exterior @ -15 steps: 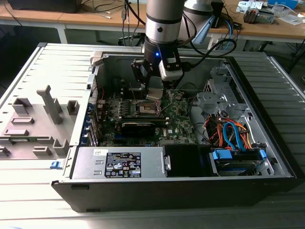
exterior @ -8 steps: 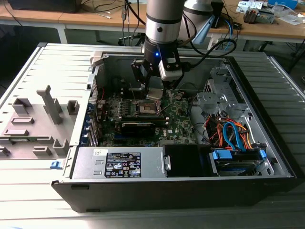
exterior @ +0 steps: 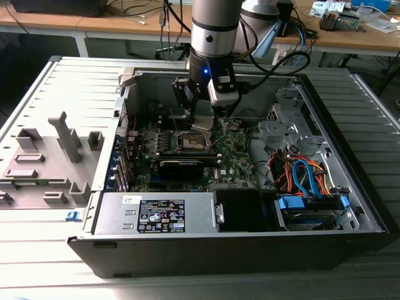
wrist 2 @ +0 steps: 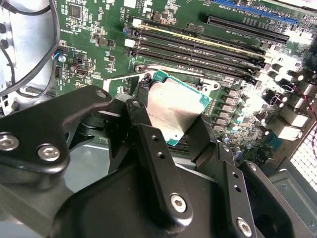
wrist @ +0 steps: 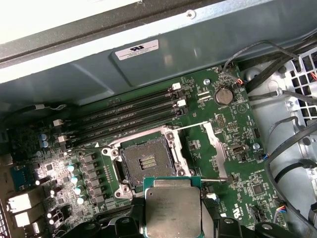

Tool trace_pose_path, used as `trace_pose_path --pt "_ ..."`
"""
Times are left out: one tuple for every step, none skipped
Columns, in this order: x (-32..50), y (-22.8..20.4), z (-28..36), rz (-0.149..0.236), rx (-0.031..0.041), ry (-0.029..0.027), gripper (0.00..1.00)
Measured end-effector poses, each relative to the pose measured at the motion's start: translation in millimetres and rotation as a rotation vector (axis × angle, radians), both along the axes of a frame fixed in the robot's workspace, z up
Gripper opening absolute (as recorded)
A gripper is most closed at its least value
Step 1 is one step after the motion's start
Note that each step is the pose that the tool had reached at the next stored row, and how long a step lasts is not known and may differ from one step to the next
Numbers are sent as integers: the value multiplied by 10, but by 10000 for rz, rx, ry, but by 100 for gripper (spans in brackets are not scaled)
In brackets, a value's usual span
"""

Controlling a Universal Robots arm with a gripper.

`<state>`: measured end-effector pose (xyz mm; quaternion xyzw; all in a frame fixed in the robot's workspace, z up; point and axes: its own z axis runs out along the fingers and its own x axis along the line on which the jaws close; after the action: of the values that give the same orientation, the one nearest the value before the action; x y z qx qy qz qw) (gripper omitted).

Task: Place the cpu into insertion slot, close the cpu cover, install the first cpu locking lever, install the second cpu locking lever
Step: 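Place the cpu into insertion slot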

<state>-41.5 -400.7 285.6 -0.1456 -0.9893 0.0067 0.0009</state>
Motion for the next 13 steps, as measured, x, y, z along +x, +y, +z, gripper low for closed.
trace_pose_path --pt "0 0 0 -21 -2 0 55" --pt "0 0 -1 -39 -2 0 55" --pt "0 0 -1 -62 -2 0 55" --pt "0 0 -1 -83 -3 0 55" --pt "0 0 -1 -95 -3 1 55" --pt "0 0 -1 -106 -3 1 55" --pt "0 0 -2 -121 -2 0 55" --pt "0 0 -2 -141 -3 1 55" --pt "0 0 -2 -149 -4 0 55" --pt "0 0 -2 -158 -5 1 55" --pt "0 0 -2 -170 -7 1 55" --pt "0 0 -3 -179 -7 1 55" --pt "0 0 -3 -189 -8 1 55"
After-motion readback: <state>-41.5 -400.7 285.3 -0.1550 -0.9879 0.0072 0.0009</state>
